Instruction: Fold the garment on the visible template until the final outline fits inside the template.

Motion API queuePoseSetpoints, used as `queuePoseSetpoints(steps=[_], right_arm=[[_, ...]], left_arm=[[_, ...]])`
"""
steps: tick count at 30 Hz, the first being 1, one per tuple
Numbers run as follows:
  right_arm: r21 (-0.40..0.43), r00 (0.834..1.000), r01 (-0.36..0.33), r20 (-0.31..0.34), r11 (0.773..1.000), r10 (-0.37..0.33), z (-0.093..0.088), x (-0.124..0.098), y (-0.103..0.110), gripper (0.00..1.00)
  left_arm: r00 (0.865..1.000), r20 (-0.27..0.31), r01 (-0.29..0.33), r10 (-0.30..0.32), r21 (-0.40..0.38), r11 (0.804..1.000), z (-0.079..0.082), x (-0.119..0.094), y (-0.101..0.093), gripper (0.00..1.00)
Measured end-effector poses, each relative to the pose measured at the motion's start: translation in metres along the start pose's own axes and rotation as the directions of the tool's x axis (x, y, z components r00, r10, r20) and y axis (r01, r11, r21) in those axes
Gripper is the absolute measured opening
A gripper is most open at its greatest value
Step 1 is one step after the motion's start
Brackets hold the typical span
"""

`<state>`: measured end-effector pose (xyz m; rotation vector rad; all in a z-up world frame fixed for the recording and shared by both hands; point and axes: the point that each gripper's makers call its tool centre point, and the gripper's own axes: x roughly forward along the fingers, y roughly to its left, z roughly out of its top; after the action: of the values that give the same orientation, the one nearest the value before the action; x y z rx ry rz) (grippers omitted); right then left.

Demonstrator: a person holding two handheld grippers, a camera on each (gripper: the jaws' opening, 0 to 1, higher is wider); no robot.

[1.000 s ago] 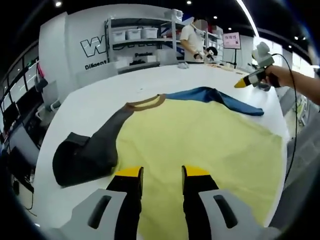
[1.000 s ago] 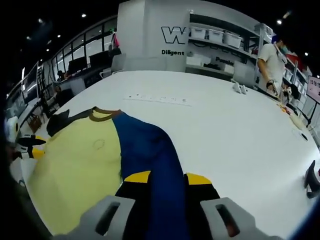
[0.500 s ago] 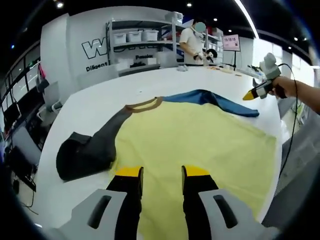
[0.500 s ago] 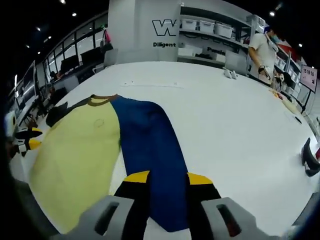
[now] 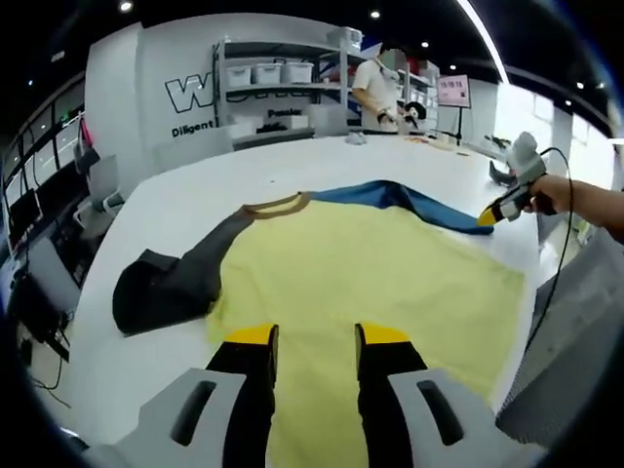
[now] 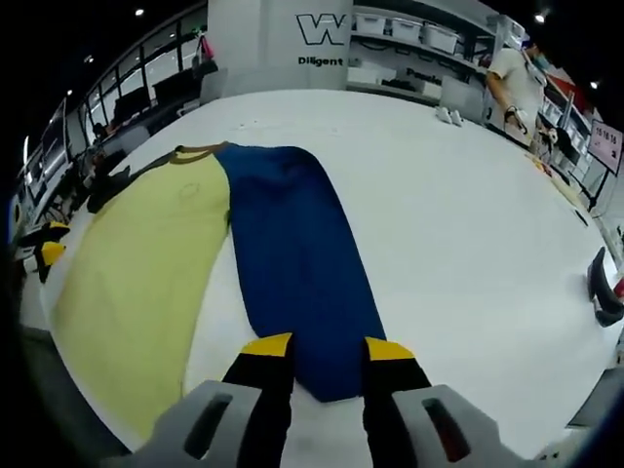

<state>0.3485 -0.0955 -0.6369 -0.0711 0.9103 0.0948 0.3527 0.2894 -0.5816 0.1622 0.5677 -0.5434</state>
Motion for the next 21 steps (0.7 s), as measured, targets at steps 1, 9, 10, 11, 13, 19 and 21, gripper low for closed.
queuePoseSetpoints(steps=[1,9,10,11,13,19,21], right_arm=[[0.002,1.0,0.005,-0.001,1.0,-0.005,-0.001,0.001,-0.001,0.21],[0.059,1.0,0.017,-0.022,0.998,-0.016,-0.005,0.003,0.0,0.18],[0.024,0.999,0.026,-0.023,0.999,-0.025,-0.003,0.003,-0.002,0.18],[0.026,0.999,0.03,-0.031,0.999,-0.029,-0.003,0.004,-0.001,0.18],[0.021,0.998,0.033,-0.046,0.999,-0.032,-0.001,0.006,-0.003,0.18],[-0.003,0.998,0.06,0.016,0.998,-0.06,0.001,0.007,-0.008,0.07],[-0.01,0.995,0.086,0.047,0.996,-0.086,0.001,0.007,-0.009,0.01]], left_arm=[[1.0,0.001,0.0,0.0,0.008,1.0,0.0,0.0,-0.001,0.26],[1.0,-0.02,-0.013,0.013,0.01,1.0,-0.007,-0.001,0.01,0.28],[0.999,-0.024,-0.022,0.022,0.01,1.0,-0.007,-0.001,0.011,0.28],[0.999,-0.022,-0.024,0.024,0.008,1.0,-0.007,-0.001,0.012,0.28],[1.0,-0.016,-0.027,0.027,-0.004,1.0,-0.005,0.0,0.012,0.27],[0.999,-0.031,-0.028,0.028,0.009,1.0,-0.008,0.002,0.012,0.27],[0.999,-0.026,-0.034,0.035,0.015,0.999,-0.007,0.002,0.013,0.26]])
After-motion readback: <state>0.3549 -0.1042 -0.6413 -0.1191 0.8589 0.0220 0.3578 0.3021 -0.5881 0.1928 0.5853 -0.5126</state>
